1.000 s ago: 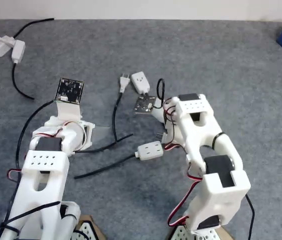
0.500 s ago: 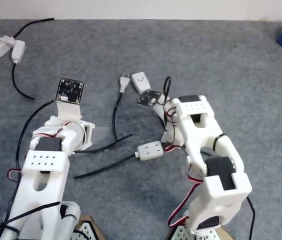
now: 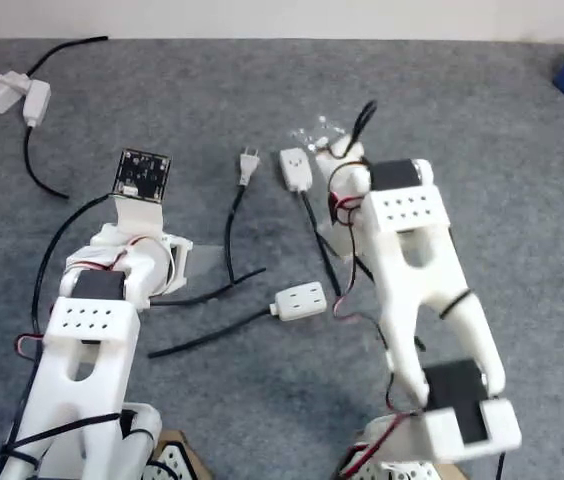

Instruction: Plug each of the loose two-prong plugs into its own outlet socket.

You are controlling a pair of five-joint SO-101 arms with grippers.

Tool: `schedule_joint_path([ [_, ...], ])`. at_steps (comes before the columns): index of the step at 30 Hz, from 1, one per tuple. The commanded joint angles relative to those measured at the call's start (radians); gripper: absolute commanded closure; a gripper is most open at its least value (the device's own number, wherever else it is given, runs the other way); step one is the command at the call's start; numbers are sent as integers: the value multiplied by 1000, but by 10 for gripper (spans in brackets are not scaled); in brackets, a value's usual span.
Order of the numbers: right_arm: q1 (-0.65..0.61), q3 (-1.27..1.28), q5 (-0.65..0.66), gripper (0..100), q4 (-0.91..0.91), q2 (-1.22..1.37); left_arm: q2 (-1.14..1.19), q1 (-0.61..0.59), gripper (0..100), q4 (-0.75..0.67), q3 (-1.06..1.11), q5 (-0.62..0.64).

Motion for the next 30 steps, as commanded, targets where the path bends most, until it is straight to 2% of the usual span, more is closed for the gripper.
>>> schedule_joint_path([
  [1,-27,-47,-95,991,-38,-134,-12,19,601,-11,-51,-3],
  [4,-50,25,-149,991,-114,-194,-12,87,601,37,-101,-2],
  [10,-150,295,-186,991,-315,-320,-12,234,598,281,-309,35],
  [13,-173,400,-186,991,-378,-367,-12,297,595,359,-383,58],
  [22,-219,573,-186,991,-401,-484,-7,351,595,376,-432,71],
  [30,-318,581,-224,991,-213,-728,-2,343,596,359,-378,64],
])
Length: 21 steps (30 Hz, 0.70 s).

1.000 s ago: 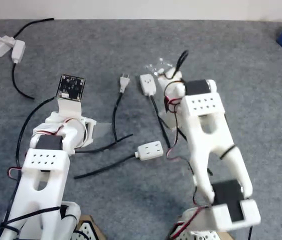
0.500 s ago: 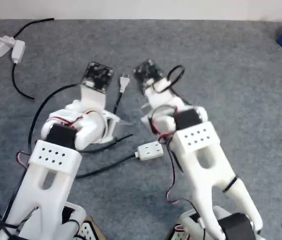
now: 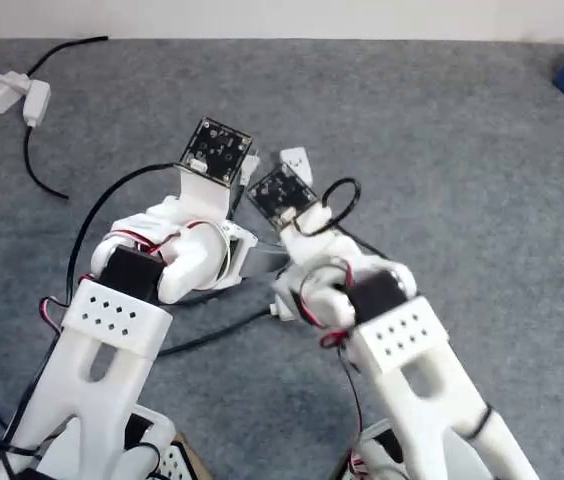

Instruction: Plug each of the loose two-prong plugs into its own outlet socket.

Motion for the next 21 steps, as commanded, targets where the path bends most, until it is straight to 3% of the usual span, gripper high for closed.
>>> schedule_joint_path([
  [1,-31,-10,-17,991,74,-116,-2,10,597,-31,24,3],
  [10,-31,-50,-28,991,171,-174,-2,-68,597,-71,73,2],
  [21,-28,-154,-21,991,236,-171,-4,-64,598,-123,147,2],
])
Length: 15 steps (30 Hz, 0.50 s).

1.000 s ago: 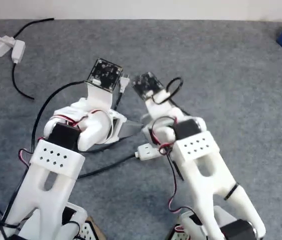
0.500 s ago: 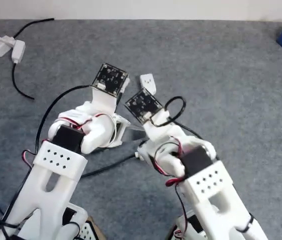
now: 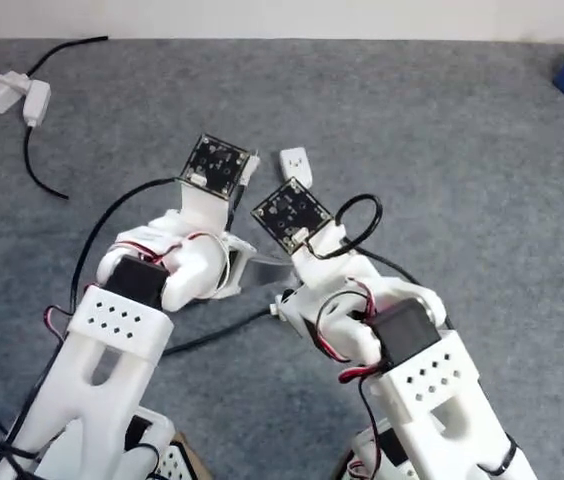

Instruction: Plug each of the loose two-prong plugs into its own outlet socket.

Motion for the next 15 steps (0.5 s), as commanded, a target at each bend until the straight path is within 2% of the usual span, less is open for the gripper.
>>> schedule_joint_path([
  [1,-4,-65,-6,991,2,-27,-1,-22,598,-23,4,-2],
  [5,-2,-59,6,991,5,-15,-5,-38,599,-25,1,-2],
  [10,48,-82,55,991,38,139,-4,-150,600,-78,10,-2],
  [13,117,-188,80,991,82,283,-1,-214,600,-89,61,-2],
  [15,125,-294,89,991,147,377,-5,-234,600,-150,122,-2],
])
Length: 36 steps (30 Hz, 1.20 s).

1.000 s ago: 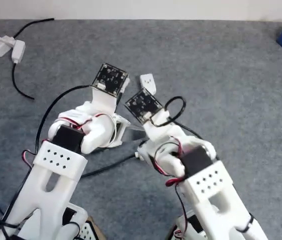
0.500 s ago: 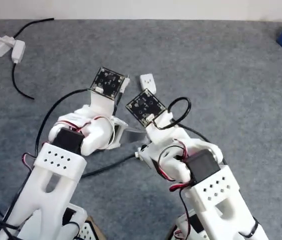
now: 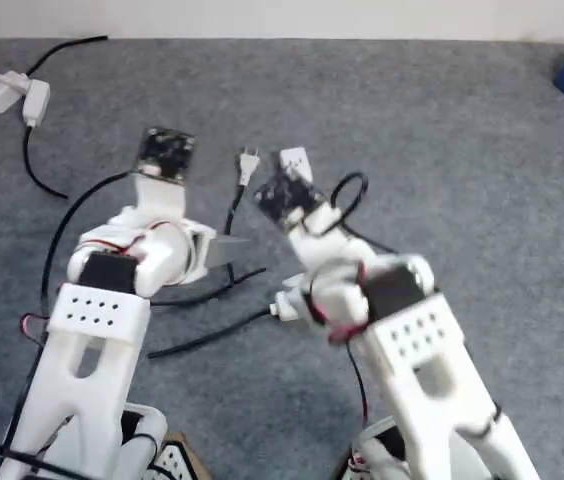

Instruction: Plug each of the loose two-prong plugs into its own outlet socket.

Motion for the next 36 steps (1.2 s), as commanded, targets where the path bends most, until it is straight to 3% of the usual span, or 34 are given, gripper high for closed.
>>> schedule_joint_path([
  [1,35,-208,34,991,93,154,-8,-56,600,-120,91,2],
  [11,-27,-331,12,991,120,214,-2,-30,600,-155,45,8],
  [17,-15,-326,14,991,193,289,-8,-21,600,-161,151,5],
  [24,-16,-624,-57,991,381,576,-2,-19,600,-241,217,5],
  [28,-22,-717,-63,991,387,641,-2,-19,601,-265,226,5],
  [31,-44,-717,18,991,387,671,-2,-19,601,-267,228,5],
  [36,-39,-677,473,991,387,705,-2,-19,601,-267,231,3],
])
